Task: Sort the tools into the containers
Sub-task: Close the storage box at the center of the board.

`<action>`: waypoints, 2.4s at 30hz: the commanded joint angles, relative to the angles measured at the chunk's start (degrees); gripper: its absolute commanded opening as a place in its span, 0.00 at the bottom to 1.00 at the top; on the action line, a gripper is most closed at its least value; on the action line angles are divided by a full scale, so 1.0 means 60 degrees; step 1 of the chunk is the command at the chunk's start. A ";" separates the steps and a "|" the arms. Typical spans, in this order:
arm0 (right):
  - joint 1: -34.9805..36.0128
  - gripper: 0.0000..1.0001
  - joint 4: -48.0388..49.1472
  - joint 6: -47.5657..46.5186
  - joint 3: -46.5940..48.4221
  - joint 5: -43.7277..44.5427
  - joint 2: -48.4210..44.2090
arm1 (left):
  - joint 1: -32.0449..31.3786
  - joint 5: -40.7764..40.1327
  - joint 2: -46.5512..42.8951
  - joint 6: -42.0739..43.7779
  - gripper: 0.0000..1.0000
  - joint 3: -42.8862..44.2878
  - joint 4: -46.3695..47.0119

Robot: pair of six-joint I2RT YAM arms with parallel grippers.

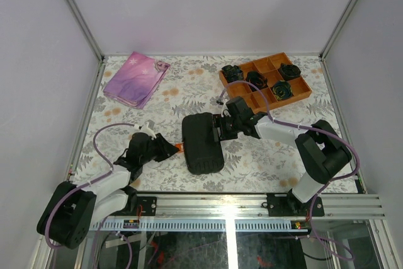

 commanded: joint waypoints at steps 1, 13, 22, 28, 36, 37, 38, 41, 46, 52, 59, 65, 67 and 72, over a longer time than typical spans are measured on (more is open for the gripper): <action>-0.0046 0.31 -0.1018 -0.0641 -0.0348 0.0817 0.0546 | -0.0048 0.0737 -0.0278 -0.0013 0.25 0.0074 0.1526; -0.0047 0.31 -0.1000 -0.0614 -0.0355 0.0757 0.0606 | -0.0056 0.0756 -0.0382 -0.0063 0.23 -0.0043 0.1600; -0.0045 0.31 -0.1011 -0.0598 -0.0330 0.0721 0.0676 | -0.0062 0.0872 -0.0352 -0.0201 0.23 -0.0121 0.2045; -0.0046 0.31 -0.1013 -0.0598 -0.0333 0.0687 0.0725 | -0.0054 0.0929 -0.0205 -0.0203 0.23 -0.0124 0.2176; -0.0045 0.31 -0.1013 -0.0628 -0.0324 0.0661 0.0759 | -0.0056 0.0994 -0.0200 -0.0247 0.23 -0.0111 0.2296; -0.0045 0.31 -0.1011 -0.0608 -0.0318 0.0662 0.0771 | -0.0054 0.1017 -0.0217 -0.0247 0.23 -0.0089 0.2296; -0.0045 0.31 -0.1013 -0.0612 -0.0325 0.0655 0.0770 | -0.0052 0.1015 -0.0227 -0.0247 0.23 -0.0081 0.2300; -0.0045 0.31 -0.1019 -0.0604 -0.0304 0.0650 0.0747 | -0.0054 0.1034 -0.0252 -0.0247 0.24 -0.0058 0.2307; -0.0045 0.31 -0.1061 -0.0614 -0.0240 0.0638 0.0781 | -0.0054 0.0995 -0.0269 -0.0240 0.25 -0.0036 0.2227; -0.0045 0.31 -0.1084 -0.0610 -0.0179 0.0595 0.0810 | -0.0052 0.0550 0.0015 -0.0040 0.25 0.0128 0.1600; -0.0045 0.31 -0.1070 -0.0598 -0.0179 0.0527 0.0874 | -0.0059 0.0231 0.0246 0.0063 0.26 0.0138 0.1301; -0.0034 0.30 -0.1076 -0.0598 -0.0194 0.0522 0.0876 | -0.0061 0.0353 0.0711 0.0005 0.26 0.0154 0.1661; -0.0043 0.30 -0.1060 -0.0585 -0.0214 0.0522 0.0868 | -0.0054 0.0421 0.0788 -0.0037 0.26 0.0151 0.1829; -0.0043 0.30 -0.1076 -0.0582 -0.0267 0.0589 0.0819 | -0.0056 0.0286 0.0735 -0.0010 0.18 0.0312 0.1568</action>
